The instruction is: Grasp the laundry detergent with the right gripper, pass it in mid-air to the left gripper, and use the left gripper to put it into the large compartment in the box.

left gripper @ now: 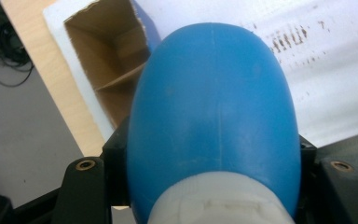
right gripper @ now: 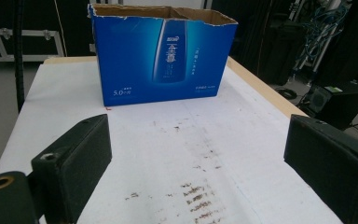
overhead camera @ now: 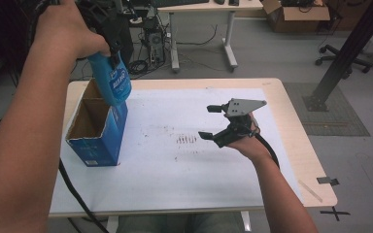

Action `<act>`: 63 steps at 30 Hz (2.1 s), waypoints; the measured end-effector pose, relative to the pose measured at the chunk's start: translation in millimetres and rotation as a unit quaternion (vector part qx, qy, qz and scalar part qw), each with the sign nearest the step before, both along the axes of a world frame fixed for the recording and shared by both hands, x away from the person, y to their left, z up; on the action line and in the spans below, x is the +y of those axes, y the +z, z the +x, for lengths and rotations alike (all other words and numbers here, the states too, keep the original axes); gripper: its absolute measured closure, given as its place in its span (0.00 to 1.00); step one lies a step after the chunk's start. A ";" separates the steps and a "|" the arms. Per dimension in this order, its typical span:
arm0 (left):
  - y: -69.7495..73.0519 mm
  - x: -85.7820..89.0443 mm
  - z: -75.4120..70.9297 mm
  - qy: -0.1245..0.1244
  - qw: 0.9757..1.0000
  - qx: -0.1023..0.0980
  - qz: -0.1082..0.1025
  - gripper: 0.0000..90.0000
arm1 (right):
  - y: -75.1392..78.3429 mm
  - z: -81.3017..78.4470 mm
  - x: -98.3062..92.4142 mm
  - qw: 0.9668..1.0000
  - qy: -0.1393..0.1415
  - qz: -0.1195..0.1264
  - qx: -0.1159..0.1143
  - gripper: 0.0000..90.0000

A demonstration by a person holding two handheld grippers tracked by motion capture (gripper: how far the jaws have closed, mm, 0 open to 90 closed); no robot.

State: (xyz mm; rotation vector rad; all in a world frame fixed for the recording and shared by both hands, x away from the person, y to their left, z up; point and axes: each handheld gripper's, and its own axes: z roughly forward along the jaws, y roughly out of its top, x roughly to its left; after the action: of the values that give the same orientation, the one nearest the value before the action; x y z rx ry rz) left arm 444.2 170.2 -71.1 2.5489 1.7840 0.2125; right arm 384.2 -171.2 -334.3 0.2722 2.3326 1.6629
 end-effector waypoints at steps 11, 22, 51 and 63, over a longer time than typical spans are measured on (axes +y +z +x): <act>3.9 21.0 1.0 0.067 0.998 0.002 0.002 0.43 | 3.6 -0.2 -3.8 1.000 0.000 -0.018 0.001 0.08; 0.8 42.6 2.8 0.121 0.993 0.011 0.007 0.43 | 14.4 -1.1 -10.3 0.999 -0.003 -0.045 -0.006 0.08; -32.1 68.0 -2.1 0.177 0.984 0.034 0.007 0.43 | 19.8 -6.0 -12.7 0.998 0.001 -0.060 -0.011 0.08; -56.6 73.5 -3.4 0.175 0.984 0.038 0.009 0.43 | 22.1 -6.5 -15.7 0.998 -0.002 -0.069 -0.011 0.08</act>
State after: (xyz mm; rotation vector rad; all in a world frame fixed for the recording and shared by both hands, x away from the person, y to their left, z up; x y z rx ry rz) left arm 440.8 243.7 -127.7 2.2615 2.2603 0.1374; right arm 377.7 -186.9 -312.2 0.2297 2.4153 1.4879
